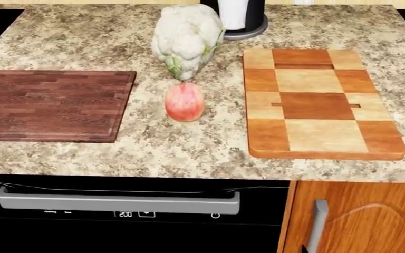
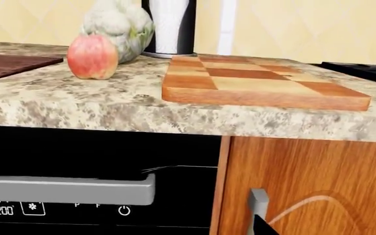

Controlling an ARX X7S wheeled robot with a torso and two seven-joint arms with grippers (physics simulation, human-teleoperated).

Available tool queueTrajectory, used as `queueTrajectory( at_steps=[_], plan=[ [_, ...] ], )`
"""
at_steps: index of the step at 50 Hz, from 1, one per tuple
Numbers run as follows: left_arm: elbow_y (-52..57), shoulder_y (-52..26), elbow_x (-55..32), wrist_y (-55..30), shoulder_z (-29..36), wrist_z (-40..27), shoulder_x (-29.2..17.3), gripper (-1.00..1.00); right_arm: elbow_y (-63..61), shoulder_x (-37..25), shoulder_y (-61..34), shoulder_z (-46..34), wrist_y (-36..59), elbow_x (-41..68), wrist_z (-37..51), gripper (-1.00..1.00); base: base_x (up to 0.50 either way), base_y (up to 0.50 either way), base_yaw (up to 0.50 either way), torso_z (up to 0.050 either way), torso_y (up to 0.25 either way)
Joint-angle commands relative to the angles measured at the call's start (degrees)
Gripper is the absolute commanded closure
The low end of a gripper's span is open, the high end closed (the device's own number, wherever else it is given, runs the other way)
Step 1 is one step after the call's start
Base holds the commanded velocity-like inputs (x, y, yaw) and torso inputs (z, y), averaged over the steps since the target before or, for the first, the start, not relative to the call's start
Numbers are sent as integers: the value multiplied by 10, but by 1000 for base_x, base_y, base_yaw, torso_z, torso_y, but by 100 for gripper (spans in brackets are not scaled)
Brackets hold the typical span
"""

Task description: Place the cauliflower and the peach on separate cutting boards.

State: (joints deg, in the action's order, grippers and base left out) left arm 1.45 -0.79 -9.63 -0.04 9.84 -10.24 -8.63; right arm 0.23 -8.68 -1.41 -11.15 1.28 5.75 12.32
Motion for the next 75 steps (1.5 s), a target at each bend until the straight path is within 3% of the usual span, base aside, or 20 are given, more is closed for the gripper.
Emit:
queueTrajectory(
  at_steps=[1,2,3,9,22,33,42,62,75],
  plan=[
    [89,-43,-44,-84,8,3,-31,-100,-87,-37,-63,25,89,40,6,-100,0,0,0,0,0],
    [109,-46,-47,-160,7,1,-32,-100,-149,-40,-64,27,169,43,7,-100,0,0,0,0,0],
    [119,-49,-51,-173,7,2,-37,-100,-161,-45,-70,31,190,51,5,-100,0,0,0,0,0],
    [138,-65,-61,-211,4,-4,-45,-100,-193,-58,-94,48,246,81,-1,-100,0,0,0,0,0],
    [248,-119,-115,-351,-30,-25,-76,-100,-341,-124,-180,91,470,152,-1,-100,0,0,0,0,0],
    [336,-214,-221,-559,-96,-49,-108,-100,-474,-163,-265,243,695,317,-14,-100,0,0,0,0,0],
    [331,-224,-243,-582,-124,-45,-122,-100,-493,-185,-218,301,690,333,-31,-100,0,0,0,0,0],
    [344,-244,-277,-611,-149,-46,-133,-100,-476,-196,-213,286,688,319,-17,-100,388,0,0,0,0],
    [335,-234,-265,-595,-124,-32,-147,-100,-468,-200,-211,278,678,315,-15,-100,500,0,0,0,0]
  ],
)
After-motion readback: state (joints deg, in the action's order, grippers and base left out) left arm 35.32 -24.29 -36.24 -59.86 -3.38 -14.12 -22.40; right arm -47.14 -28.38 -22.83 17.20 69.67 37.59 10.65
